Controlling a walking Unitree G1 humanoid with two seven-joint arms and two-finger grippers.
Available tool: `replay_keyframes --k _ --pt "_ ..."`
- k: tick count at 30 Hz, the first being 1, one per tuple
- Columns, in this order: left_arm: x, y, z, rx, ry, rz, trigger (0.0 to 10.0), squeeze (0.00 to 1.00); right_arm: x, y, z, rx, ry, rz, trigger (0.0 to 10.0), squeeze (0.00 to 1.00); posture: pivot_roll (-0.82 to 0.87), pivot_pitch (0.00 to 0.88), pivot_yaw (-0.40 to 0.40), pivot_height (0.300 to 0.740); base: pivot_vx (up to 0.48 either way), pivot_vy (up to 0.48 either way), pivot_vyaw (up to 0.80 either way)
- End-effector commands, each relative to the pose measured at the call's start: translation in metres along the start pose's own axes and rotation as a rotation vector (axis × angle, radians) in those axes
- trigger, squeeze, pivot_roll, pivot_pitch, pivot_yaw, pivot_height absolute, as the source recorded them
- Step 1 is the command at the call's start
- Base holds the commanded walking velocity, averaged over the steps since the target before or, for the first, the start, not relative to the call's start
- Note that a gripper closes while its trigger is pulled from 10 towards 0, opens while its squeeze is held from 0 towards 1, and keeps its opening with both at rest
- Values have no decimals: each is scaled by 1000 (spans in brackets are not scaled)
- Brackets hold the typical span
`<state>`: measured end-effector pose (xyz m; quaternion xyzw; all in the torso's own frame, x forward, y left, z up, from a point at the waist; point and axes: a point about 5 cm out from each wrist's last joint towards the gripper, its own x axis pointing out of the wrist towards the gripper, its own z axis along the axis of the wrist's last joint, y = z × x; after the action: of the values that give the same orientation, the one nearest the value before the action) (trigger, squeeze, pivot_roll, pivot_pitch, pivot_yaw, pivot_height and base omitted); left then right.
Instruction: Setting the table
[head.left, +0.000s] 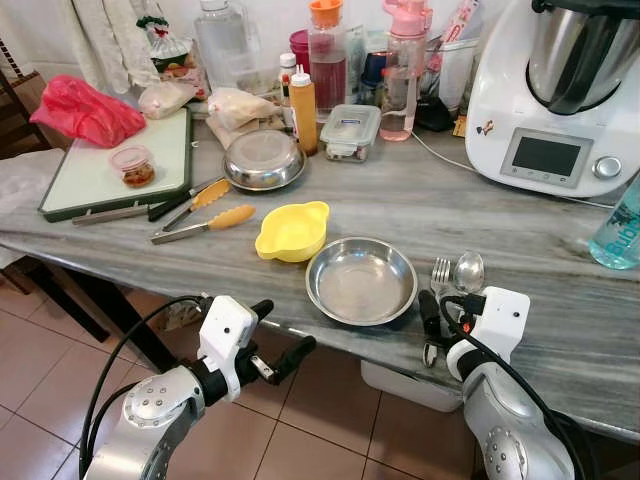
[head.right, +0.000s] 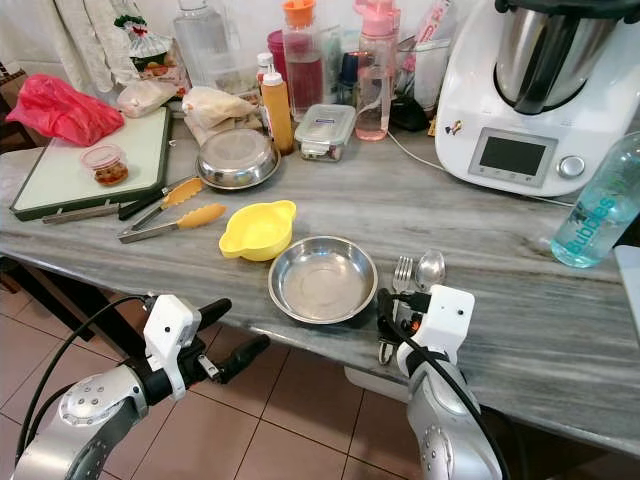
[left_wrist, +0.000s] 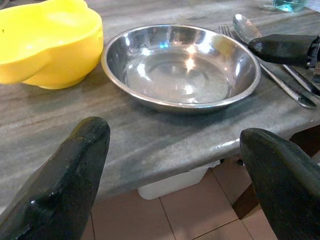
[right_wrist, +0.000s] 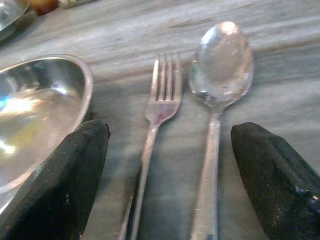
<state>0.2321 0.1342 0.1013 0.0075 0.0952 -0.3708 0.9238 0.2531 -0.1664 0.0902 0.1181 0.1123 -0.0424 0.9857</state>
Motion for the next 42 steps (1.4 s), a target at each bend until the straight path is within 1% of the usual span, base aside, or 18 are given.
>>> replay_keyframes --k 1,8,16,19,27,42 --pt "0 0 4 14 0 -2 10000 0 -3 -5 5 -7 -31 -26 10000 0 -60 39 86 740 0 0 0" --pt "-1 -1 8 10 -1 -3 10000 0 -4 -8 6 -21 -45 -41 10000 0 -60 41 85 740 0 0 0" --pt "-2 -2 8 6 4 5 10000 0 -12 -7 17 -65 -102 -27 10000 0 -58 46 83 740 0 0 0" --pt "-2 -2 7 2 8 6 10000 0 -15 -6 11 -77 -78 -7 10000 0 -62 48 85 740 0 0 0" --pt "-3 -1 2 -3 18 1 10000 0 -22 -9 -10 -79 34 -10 10000 0 -66 55 85 740 0 0 0" --pt "-2 0 -6 -9 31 1 10000 0 -26 -16 -16 -86 71 -35 10000 0 -71 57 86 740 0 0 0"
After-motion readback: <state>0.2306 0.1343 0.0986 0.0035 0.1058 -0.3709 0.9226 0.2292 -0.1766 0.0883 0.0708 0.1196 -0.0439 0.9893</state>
